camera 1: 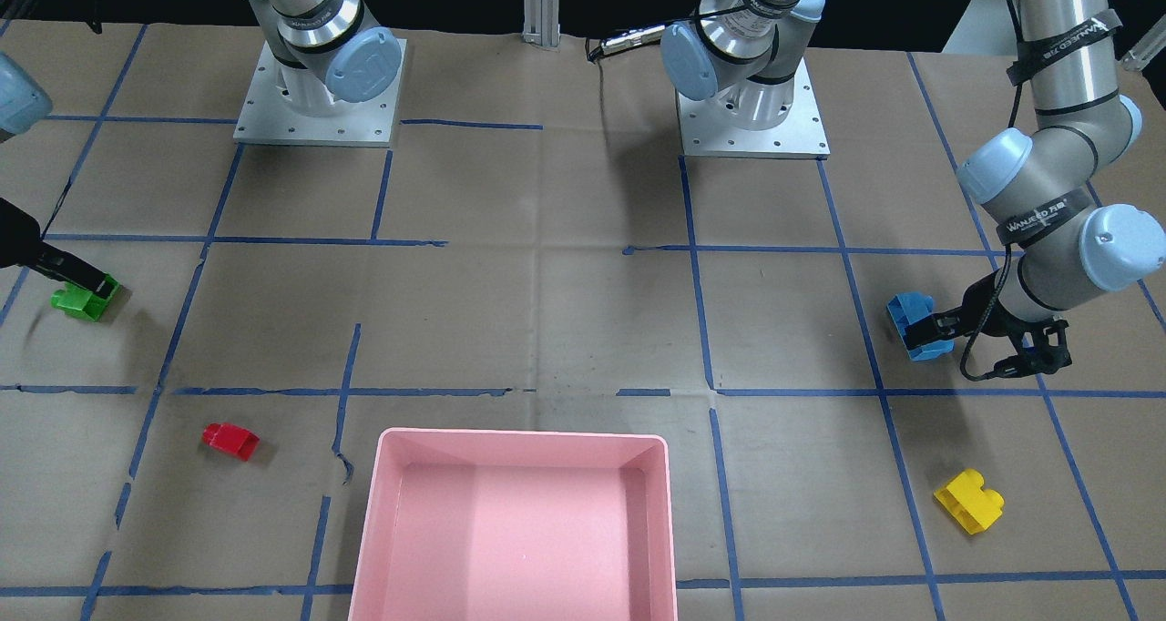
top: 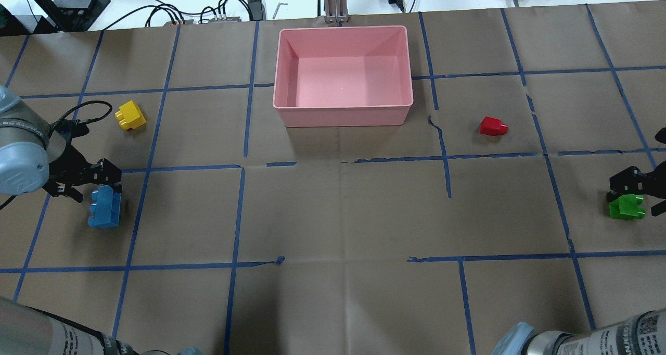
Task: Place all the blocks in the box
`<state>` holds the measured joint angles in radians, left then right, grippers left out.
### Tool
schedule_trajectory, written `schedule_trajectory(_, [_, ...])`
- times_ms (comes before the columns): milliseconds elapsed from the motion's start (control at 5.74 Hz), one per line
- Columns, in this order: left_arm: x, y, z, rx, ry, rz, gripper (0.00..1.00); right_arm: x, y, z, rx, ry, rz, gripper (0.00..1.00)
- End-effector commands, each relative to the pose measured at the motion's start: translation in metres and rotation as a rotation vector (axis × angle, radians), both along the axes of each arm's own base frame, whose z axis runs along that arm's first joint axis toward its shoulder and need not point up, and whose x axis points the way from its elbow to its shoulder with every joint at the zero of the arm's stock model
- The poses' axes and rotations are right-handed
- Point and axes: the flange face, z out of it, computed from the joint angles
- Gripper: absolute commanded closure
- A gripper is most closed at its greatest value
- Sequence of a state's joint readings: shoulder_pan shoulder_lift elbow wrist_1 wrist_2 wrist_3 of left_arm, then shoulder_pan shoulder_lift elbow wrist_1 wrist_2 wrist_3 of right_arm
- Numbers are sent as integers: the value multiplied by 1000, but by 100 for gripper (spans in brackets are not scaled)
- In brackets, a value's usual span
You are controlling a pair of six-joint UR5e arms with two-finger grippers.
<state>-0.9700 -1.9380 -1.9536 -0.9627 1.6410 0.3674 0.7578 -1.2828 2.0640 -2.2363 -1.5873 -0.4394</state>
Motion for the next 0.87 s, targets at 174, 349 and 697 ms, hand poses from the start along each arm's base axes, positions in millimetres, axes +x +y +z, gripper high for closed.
schedule_trajectory(174, [0,1,-15,-16,-11,-2,6,-6,-1,-14,16,28,3,1])
schedule_trajectory(349, [0,0,-15,-27,-19,-2,10,-6,-1,-13,16,28,3,1])
schedule_trajectory(697, [-11,17,-19,2,-5,2,55,-7,-3,-10,-2,31,3,15])
